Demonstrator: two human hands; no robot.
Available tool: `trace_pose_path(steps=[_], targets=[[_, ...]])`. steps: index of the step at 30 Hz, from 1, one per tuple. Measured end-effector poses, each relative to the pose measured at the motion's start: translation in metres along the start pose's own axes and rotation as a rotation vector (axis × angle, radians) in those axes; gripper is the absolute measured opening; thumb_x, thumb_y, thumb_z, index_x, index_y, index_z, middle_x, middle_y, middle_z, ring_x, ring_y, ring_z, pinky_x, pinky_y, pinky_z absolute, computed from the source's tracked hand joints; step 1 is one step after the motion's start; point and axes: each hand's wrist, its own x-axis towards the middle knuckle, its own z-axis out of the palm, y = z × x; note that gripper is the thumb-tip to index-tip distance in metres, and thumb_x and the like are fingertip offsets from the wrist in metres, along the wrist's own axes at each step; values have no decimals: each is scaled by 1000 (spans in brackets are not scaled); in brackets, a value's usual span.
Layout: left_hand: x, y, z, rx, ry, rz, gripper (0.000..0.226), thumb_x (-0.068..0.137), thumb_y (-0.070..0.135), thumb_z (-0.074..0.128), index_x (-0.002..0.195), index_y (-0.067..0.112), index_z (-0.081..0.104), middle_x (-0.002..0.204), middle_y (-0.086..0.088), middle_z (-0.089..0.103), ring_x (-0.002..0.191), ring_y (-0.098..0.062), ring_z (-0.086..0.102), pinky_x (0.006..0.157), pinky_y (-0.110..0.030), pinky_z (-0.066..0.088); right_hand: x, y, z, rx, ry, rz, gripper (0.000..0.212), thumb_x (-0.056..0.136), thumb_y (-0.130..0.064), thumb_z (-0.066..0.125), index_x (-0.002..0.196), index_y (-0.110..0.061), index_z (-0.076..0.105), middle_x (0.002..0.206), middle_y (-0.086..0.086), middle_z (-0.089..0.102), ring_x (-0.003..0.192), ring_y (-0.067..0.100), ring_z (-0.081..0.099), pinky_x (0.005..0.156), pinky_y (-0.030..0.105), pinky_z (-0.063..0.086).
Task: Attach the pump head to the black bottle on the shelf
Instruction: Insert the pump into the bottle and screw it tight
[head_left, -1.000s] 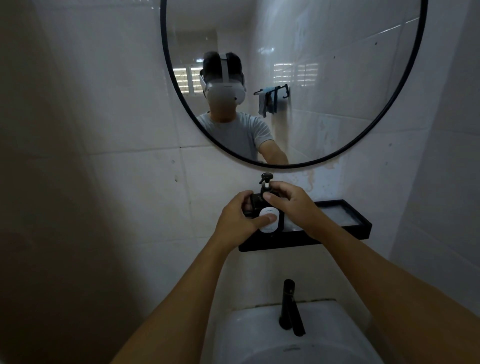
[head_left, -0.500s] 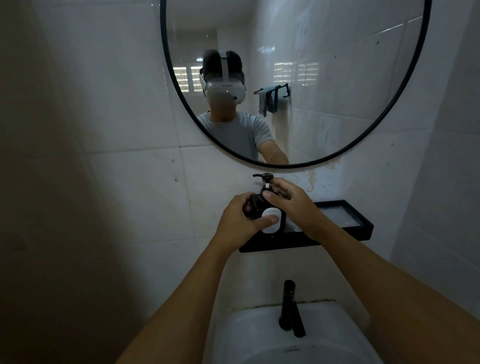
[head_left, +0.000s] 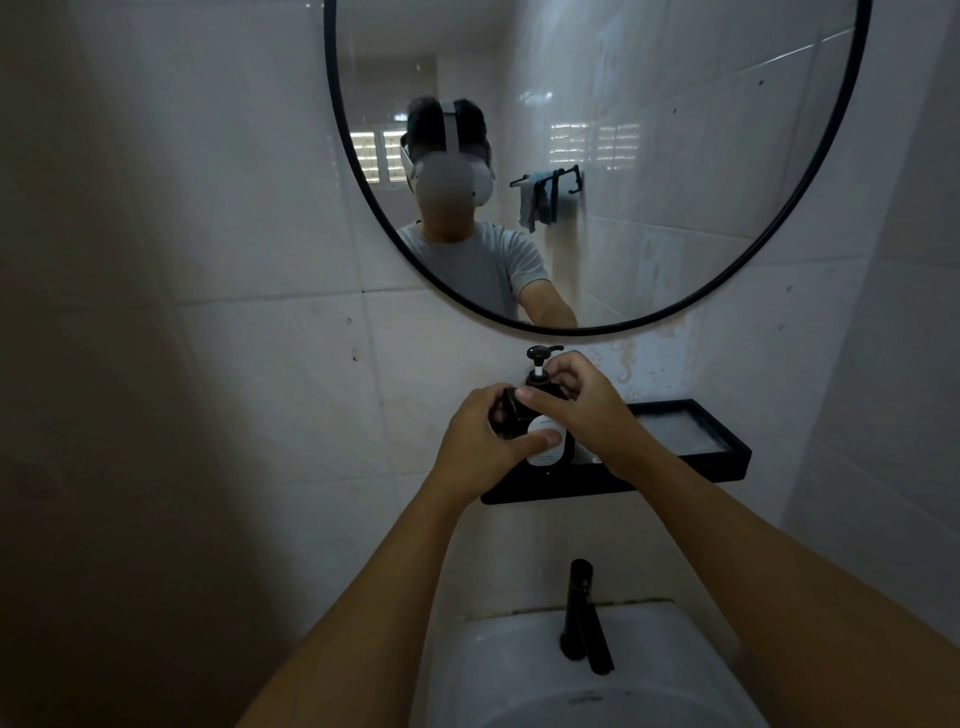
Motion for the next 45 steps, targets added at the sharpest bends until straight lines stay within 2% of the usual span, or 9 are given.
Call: trace_pose_path(steps=[3, 10, 15, 19, 23, 34, 39, 42, 45], targets=[[1, -1, 0, -9, 2, -18, 59, 72, 36, 88, 124, 25, 61, 115, 4, 65, 98, -4, 60, 80, -15, 49, 0, -1, -1, 29, -40, -8, 36, 87, -25, 71, 120, -12, 63, 117, 9, 70, 114, 19, 66, 101, 33, 51], [2, -2, 1, 12, 2, -36, 63, 71, 38, 88, 126, 22, 59, 117, 2, 65, 105, -14, 64, 86, -23, 54, -3, -6, -3, 77, -85, 17, 23, 96, -16, 59, 117, -12, 69, 105, 0, 73, 96, 8, 71, 83, 21, 56], [1, -1, 0, -12, 3, -30, 57, 71, 36, 88, 120, 24, 61, 117, 1, 66, 105, -15, 63, 85, -22, 53, 0, -3, 0, 0, -18, -9, 23, 90, -21, 69, 102, -2, 67, 94, 11, 71, 90, 18, 68, 86, 32, 55], [1, -1, 0, -21, 0, -27, 56, 71, 35, 88, 119, 25, 61, 117, 0, 66, 106, -16, 64, 88, -28, 55, -1, -2, 0, 32, -14, -4, 29, 88, -22, 71, 111, -5, 63, 108, 14, 72, 102, 21, 69, 91, 28, 55], [3, -3, 1, -5, 2, -39, 61, 71, 37, 88, 124, 21, 61, 116, 1, 66, 104, -14, 64, 83, -20, 53, -2, -3, -4, 104, -88, 16, 30, 94, -17, 62, 123, -10, 67, 116, 5, 71, 113, 18, 67, 98, 29, 53], [5, -3, -4, -17, -63, -30, 60, 71, 38, 87, 123, 21, 64, 117, 1, 66, 107, -17, 65, 92, -34, 57, -3, -4, -3, 26, -60, -20, 18, 93, -18, 64, 107, -10, 71, 105, 18, 73, 94, 18, 70, 89, 34, 58], [4, -3, -6, -17, -82, -11, 57, 72, 39, 85, 123, 24, 65, 118, 0, 65, 108, -18, 64, 96, -38, 56, 0, -1, -2, -37, -45, -38, 18, 90, -23, 68, 100, -7, 68, 92, 8, 71, 86, 15, 68, 84, 33, 56], [3, -1, -5, -23, -76, -6, 55, 74, 37, 85, 124, 26, 64, 118, 1, 64, 109, -17, 63, 95, -35, 56, 1, 2, 1, -60, 1, -27, 32, 84, -28, 74, 103, -4, 62, 99, 14, 69, 92, 23, 67, 87, 34, 56], [3, -2, -6, -15, -83, 9, 50, 76, 40, 82, 121, 27, 64, 119, 0, 64, 109, -17, 64, 95, -34, 55, 2, 2, -2, -48, -22, -49, 30, 86, -25, 73, 106, -5, 63, 98, 7, 69, 92, 15, 66, 86, 29, 53]])
